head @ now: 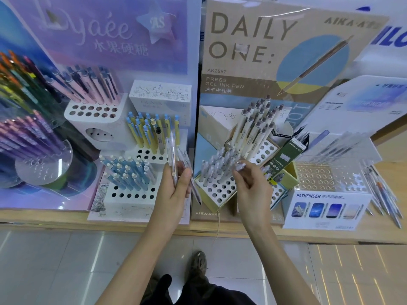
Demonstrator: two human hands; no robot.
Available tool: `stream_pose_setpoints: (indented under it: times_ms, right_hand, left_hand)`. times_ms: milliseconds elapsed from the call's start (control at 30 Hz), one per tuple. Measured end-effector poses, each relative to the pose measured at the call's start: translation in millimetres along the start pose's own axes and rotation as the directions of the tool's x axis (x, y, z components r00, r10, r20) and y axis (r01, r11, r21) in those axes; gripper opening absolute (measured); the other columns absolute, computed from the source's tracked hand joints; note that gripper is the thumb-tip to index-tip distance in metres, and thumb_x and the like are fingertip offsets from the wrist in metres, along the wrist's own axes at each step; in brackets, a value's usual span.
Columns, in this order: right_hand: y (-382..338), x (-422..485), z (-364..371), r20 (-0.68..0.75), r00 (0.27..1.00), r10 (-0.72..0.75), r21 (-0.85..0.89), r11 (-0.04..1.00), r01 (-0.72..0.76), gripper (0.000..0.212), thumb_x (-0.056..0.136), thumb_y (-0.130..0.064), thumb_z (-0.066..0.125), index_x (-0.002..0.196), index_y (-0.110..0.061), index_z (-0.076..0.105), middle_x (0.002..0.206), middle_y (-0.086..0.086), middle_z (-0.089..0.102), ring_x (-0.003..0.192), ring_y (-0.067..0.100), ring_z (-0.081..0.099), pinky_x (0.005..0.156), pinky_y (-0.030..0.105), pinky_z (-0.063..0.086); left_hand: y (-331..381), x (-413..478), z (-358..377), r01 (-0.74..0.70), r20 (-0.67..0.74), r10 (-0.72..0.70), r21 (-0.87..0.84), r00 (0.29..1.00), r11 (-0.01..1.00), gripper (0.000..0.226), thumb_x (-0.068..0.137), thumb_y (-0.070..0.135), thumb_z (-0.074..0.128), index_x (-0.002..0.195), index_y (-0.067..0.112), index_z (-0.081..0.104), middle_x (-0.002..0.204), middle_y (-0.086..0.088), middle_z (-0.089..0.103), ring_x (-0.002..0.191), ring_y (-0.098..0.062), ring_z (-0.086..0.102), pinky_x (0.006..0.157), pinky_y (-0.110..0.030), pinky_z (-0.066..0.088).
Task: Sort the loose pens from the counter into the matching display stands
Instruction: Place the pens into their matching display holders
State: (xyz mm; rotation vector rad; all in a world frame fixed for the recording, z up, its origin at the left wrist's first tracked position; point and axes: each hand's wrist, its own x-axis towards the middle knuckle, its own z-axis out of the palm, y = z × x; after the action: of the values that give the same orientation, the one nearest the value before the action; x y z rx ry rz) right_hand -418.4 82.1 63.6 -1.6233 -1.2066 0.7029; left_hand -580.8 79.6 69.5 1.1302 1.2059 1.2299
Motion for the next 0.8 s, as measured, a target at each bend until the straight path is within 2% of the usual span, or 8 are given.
stream_pose_setpoints:
  times_ms: [67, 167, 300, 467, 633, 700, 800]
  right_hand:
    - [3.1, 0.1, 3.5, 0.017, 0.999, -0.035, -0.088, 0.995, 0.036, 0.022, 0.09, -0.005, 0.062, 0.112, -0.007, 0.064, 0.112, 0.006, 0.067, 0.097, 0.009, 0.064, 0.086, 0.015, 0.048]
    - [6.8, -5.7, 11.5, 0.036, 0.997, -0.069, -0.205, 0.976, 0.075, 0.025, 0.089, -0.005, 0.064, 0.114, -0.006, 0.065, 0.104, 0.006, 0.069, 0.09, 0.014, 0.064, 0.08, 0.018, 0.047]
    - [8.4, -5.7, 18.6, 0.038, 0.994, -0.099, -0.238, 0.965, 0.105, 0.019, 0.089, -0.005, 0.064, 0.108, -0.003, 0.063, 0.096, 0.006, 0.069, 0.086, 0.017, 0.064, 0.076, 0.03, 0.053]
    - [8.8, -1.6, 22.5, 0.012, 0.983, -0.185, -0.314, 0.932, 0.18, 0.014, 0.088, -0.003, 0.065, 0.101, 0.001, 0.064, 0.089, 0.011, 0.068, 0.079, 0.026, 0.066, 0.068, 0.039, 0.054]
    - [9.8, -4.6, 22.7, 0.025, 0.962, -0.271, -0.353, 0.898, 0.262, 0.016, 0.083, 0.004, 0.068, 0.099, 0.005, 0.065, 0.086, 0.016, 0.067, 0.07, 0.03, 0.066, 0.058, 0.039, 0.055]
    - [8.7, -3.7, 23.7, 0.028, 0.961, -0.275, -0.344, 0.9, 0.267, 0.016, 0.083, 0.004, 0.068, 0.099, 0.005, 0.064, 0.086, 0.016, 0.066, 0.07, 0.029, 0.066, 0.059, 0.039, 0.055]
    - [8.5, -3.3, 23.8, 0.024, 0.976, -0.214, -0.312, 0.926, 0.211, 0.014, 0.086, 0.001, 0.066, 0.101, 0.002, 0.065, 0.088, 0.013, 0.065, 0.073, 0.024, 0.063, 0.065, 0.038, 0.054]
  left_hand:
    - [-0.9, -1.0, -1.1, -0.013, -0.003, 0.013, 0.022, 1.0, 1.0, 0.015, 0.089, 0.038, 0.048, 0.094, 0.025, 0.051, 0.064, 0.011, 0.054, 0.063, -0.006, 0.052, 0.065, -0.017, 0.046]
    - [-1.9, -1.2, -0.4, -0.019, -0.025, 0.02, 0.045, 0.999, 0.999, 0.013, 0.088, 0.035, 0.052, 0.091, 0.023, 0.051, 0.065, 0.007, 0.056, 0.064, -0.01, 0.055, 0.067, -0.024, 0.049]
    - [-2.6, -0.5, 0.8, -0.013, -0.051, 0.014, 0.02, 0.999, 1.0, 0.018, 0.085, 0.034, 0.057, 0.088, 0.018, 0.051, 0.056, 0.01, 0.051, 0.049, -0.006, 0.046, 0.051, -0.02, 0.043]
    - [-4.1, 2.0, -0.8, 0.005, -0.108, -0.002, 0.032, 0.994, 0.999, 0.019, 0.076, 0.04, 0.064, 0.084, 0.025, 0.056, 0.067, 0.02, 0.059, 0.058, 0.003, 0.052, 0.055, -0.015, 0.042]
    - [-1.2, 5.2, -3.2, 0.001, -0.142, 0.005, 0.042, 0.99, 0.999, 0.02, 0.072, 0.037, 0.066, 0.082, 0.022, 0.057, 0.069, 0.022, 0.062, 0.063, 0.005, 0.057, 0.061, -0.01, 0.046]
    - [-1.7, 6.1, -3.5, 0.007, -0.148, -0.001, 0.039, 0.989, 0.999, 0.018, 0.073, 0.033, 0.068, 0.082, 0.021, 0.058, 0.069, 0.022, 0.063, 0.066, 0.006, 0.059, 0.065, -0.01, 0.048]
    - [-1.3, 5.2, -1.5, 0.009, -0.14, -0.004, 0.034, 0.99, 0.999, 0.014, 0.077, 0.024, 0.07, 0.08, 0.019, 0.058, 0.066, 0.021, 0.063, 0.064, 0.007, 0.059, 0.064, -0.008, 0.047]
